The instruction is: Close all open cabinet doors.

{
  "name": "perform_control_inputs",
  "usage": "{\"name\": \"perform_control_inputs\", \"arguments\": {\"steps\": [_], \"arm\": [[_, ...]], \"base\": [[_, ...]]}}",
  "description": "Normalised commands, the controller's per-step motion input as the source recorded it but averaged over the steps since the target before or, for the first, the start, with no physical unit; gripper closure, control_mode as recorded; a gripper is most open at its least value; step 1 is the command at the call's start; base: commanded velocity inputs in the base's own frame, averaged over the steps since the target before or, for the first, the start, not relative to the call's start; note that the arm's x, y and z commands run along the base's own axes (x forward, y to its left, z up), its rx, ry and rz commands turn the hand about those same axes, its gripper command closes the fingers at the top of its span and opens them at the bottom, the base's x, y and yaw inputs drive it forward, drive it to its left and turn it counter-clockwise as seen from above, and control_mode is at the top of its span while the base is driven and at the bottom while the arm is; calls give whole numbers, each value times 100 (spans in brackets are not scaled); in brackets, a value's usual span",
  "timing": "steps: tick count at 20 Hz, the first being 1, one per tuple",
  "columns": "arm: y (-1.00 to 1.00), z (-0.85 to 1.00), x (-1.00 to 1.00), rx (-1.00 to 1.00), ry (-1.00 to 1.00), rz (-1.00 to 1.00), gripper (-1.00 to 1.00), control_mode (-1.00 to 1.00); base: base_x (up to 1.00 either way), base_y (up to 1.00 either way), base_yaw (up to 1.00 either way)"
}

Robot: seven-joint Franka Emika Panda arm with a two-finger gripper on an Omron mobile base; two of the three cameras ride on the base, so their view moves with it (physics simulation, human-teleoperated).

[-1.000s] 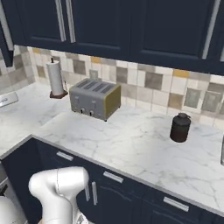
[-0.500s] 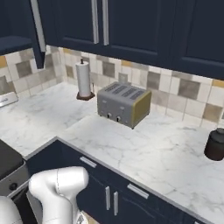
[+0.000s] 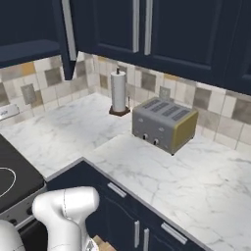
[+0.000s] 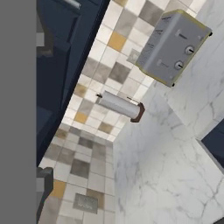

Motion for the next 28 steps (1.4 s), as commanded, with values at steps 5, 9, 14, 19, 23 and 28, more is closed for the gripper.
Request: {"name": "perform_control_inputs", "arguments": {"steps": [5,9,14,19,23,28], "arm": [[0,0,0,0,0,0,-100,100],[0,0,0,0,0,0,-100,100],[0,0,0,0,0,0,-100,100],[0,0,0,0,0,0,-100,100],[0,0,0,0,0,0,-100,100],[0,0,0,0,0,0,-100,100]], "base": [[0,30,34],[-1,37,37],[-24,54,44],[-38,56,45],[-42,47,43],[-50,41,42]]}}
